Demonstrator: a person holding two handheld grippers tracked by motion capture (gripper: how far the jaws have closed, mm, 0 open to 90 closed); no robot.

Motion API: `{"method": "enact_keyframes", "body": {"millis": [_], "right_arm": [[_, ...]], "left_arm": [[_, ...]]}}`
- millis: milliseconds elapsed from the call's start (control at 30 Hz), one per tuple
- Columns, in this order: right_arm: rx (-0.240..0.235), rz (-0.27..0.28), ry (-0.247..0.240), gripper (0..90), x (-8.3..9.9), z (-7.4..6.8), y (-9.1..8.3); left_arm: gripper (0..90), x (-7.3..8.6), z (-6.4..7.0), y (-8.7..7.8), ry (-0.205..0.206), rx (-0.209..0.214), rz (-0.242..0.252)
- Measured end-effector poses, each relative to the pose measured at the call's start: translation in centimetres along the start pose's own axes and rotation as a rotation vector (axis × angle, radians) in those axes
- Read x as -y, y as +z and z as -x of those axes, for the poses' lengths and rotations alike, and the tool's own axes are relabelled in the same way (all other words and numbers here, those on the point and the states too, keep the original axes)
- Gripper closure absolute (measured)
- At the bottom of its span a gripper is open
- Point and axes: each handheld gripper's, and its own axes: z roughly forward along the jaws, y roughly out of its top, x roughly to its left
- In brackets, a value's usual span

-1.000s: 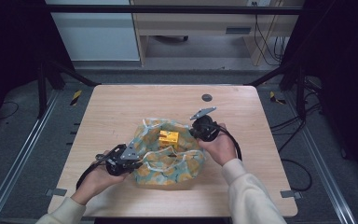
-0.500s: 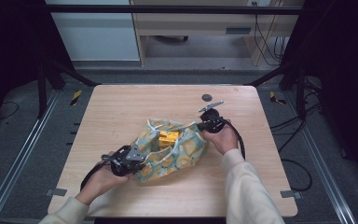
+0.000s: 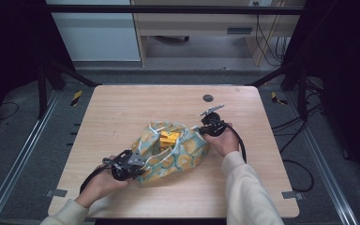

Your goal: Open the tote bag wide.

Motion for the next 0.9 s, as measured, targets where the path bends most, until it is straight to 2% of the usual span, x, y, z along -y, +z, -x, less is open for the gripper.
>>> {"method": "enact_keyframes", "body": {"millis": [100,133,200,267,400,533,667,767,800,833,900], "right_arm": [[0.012,0.039,0.004,66.0,-0.2,-0.1,-0.7],[0.012,0.039,0.004,66.0,-0.2,-0.1,-0.7],[0.032,0.082,0.006,53.4,-0.3,-0.2,-1.8],[0.064,0.11,-0.006,39.9,-0.5,-0.3,-2.8],[0.069,0.154,-0.005,26.7,-0.9,-0.3,-4.8],[0.067,0.19,0.005,21.0,-1.1,-0.5,-7.0],[0.059,0.228,0.013,18.3,-1.0,-0.6,-9.1],[0.049,0.247,0.007,18.1,-0.5,-1.1,-10.6],[0.049,0.247,0.007,18.1,-0.5,-1.1,-10.6],[0.042,0.267,-0.001,18.3,0.0,-1.5,-11.4],[0.034,0.275,-0.007,18.3,0.6,-2.1,-12.0]], "left_arm": [[83.4,0.0,0.1,-0.2,-0.001,-0.007,0.01],[81.9,0.0,0.1,-0.2,-0.001,-0.007,0.01],[78.3,0.0,0.0,-0.7,-0.017,-0.024,0.032],[73.1,-0.1,-0.1,-1.0,-0.028,-0.037,0.049],[58.9,-0.5,-0.2,-1.6,-0.052,-0.066,0.074],[43.2,-1.0,-0.1,-2.2,-0.059,-0.093,0.078],[33.9,-1.8,-0.5,-3.9,-0.087,-0.128,0.114],[29.0,-2.4,-0.7,-4.9,-0.077,-0.146,0.131],[28.0,-2.4,-0.7,-4.9,-0.077,-0.146,0.131],[27.1,-2.7,-1.0,-5.6,-0.082,-0.155,0.144],[26.8,-3.0,-1.3,-6.1,-0.084,-0.168,0.16]]}}
